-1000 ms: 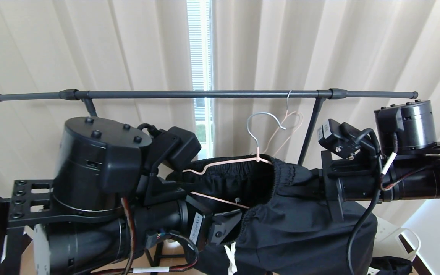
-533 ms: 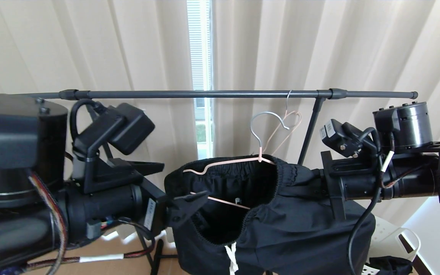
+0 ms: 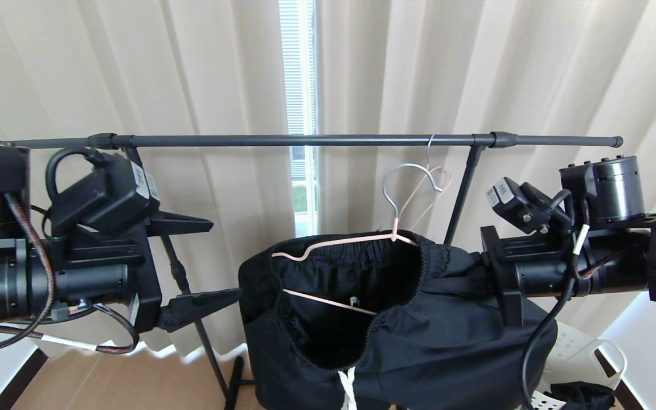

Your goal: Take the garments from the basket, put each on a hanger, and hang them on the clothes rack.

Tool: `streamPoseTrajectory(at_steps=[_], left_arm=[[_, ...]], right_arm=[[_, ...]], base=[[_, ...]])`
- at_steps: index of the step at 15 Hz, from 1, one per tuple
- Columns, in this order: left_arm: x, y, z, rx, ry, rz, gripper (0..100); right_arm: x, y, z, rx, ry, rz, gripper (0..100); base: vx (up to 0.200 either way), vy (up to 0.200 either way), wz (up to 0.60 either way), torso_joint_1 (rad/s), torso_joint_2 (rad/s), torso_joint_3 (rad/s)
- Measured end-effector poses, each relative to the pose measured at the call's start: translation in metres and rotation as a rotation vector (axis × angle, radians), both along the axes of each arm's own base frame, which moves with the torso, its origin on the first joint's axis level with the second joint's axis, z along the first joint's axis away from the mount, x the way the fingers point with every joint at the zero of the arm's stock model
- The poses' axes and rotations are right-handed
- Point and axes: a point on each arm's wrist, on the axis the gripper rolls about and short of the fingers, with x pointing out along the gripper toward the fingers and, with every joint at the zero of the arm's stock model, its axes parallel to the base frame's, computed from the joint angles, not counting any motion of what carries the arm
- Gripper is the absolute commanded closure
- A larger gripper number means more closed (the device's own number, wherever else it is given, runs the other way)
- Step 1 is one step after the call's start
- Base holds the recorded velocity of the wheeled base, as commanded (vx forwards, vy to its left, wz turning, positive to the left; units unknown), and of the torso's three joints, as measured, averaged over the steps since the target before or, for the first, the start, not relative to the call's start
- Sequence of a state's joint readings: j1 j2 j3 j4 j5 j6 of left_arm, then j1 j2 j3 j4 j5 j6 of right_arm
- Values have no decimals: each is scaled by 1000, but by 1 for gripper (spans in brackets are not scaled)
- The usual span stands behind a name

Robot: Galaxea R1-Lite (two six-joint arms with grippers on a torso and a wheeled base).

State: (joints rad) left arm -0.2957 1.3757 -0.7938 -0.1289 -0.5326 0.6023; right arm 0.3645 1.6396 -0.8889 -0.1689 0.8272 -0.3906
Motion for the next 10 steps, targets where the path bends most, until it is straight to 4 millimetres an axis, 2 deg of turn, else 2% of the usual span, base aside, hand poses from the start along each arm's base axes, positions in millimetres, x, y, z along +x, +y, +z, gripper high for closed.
streamPoseTrajectory(at_steps=[5,10], left_arm=[[44,-3,-38,194,-55,-129,0],[69,-14,-46,129,58,-85,0]], right_arm=[[-3,-1,1,17,-6,22,100],[-6,-2,-1,31,-41,25,100]], base=[[0,0,0,0,0,0],[0,0,0,0,0,0]])
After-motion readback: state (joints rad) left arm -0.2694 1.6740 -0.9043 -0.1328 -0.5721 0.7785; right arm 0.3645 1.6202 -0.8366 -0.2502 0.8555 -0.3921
